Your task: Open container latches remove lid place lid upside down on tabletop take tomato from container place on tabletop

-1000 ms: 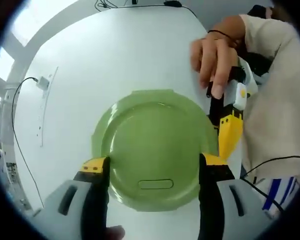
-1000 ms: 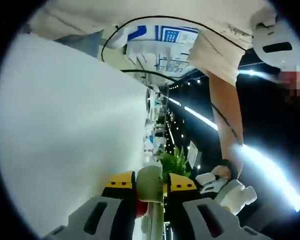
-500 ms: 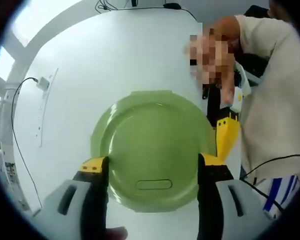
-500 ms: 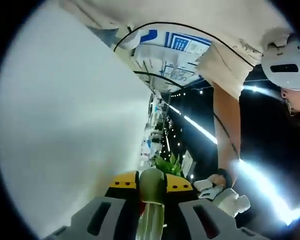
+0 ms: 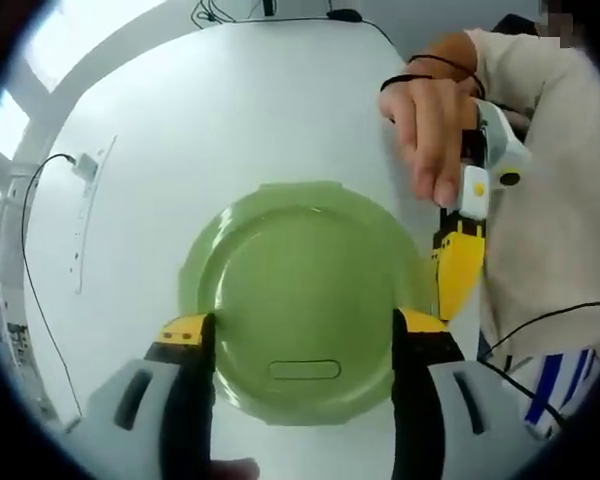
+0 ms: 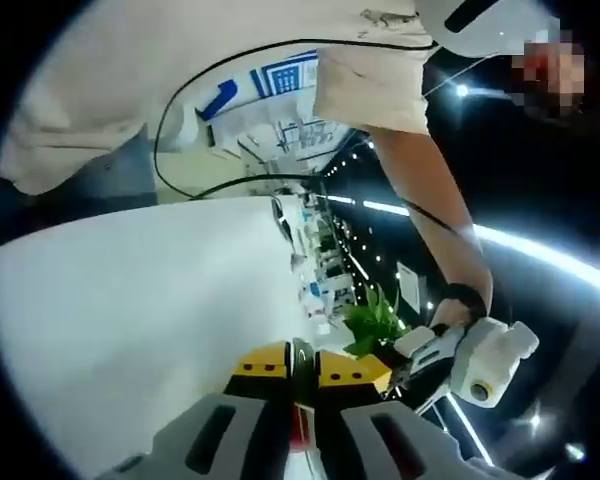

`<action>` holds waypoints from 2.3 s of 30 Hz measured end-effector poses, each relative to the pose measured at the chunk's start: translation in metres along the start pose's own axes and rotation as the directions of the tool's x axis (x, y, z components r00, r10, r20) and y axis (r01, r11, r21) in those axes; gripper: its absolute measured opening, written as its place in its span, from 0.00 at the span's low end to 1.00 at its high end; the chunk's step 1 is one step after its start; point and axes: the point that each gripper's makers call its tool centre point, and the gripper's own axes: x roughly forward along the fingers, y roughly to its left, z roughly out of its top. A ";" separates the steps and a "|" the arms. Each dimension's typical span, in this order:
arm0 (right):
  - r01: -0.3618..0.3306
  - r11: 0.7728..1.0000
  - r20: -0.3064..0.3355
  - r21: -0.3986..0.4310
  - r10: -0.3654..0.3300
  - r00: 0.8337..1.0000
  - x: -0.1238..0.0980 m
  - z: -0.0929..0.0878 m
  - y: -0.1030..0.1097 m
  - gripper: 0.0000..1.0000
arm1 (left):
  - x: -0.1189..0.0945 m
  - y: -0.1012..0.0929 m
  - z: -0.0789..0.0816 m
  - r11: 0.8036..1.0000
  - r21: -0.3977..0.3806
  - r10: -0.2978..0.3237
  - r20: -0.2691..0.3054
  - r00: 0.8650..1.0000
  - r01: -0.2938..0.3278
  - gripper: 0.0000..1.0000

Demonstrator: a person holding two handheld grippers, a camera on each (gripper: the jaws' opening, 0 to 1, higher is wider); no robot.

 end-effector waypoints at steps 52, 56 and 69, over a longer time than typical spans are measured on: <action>0.672 0.426 -0.499 0.606 -0.454 0.738 -0.101 -0.081 -0.103 0.19 | 0.001 0.001 -0.006 1.000 0.031 0.004 -0.072 0.997 -0.002 0.64; 0.683 0.403 -0.509 0.610 -0.462 0.727 -0.101 -0.083 -0.105 0.19 | 0.001 0.001 -0.007 1.000 0.031 0.004 -0.072 0.997 -0.002 0.64; 0.739 0.202 -0.603 0.643 -0.462 0.651 -0.115 -0.099 -0.113 0.21 | 0.001 0.001 -0.007 1.000 0.031 0.004 -0.076 0.997 -0.001 0.64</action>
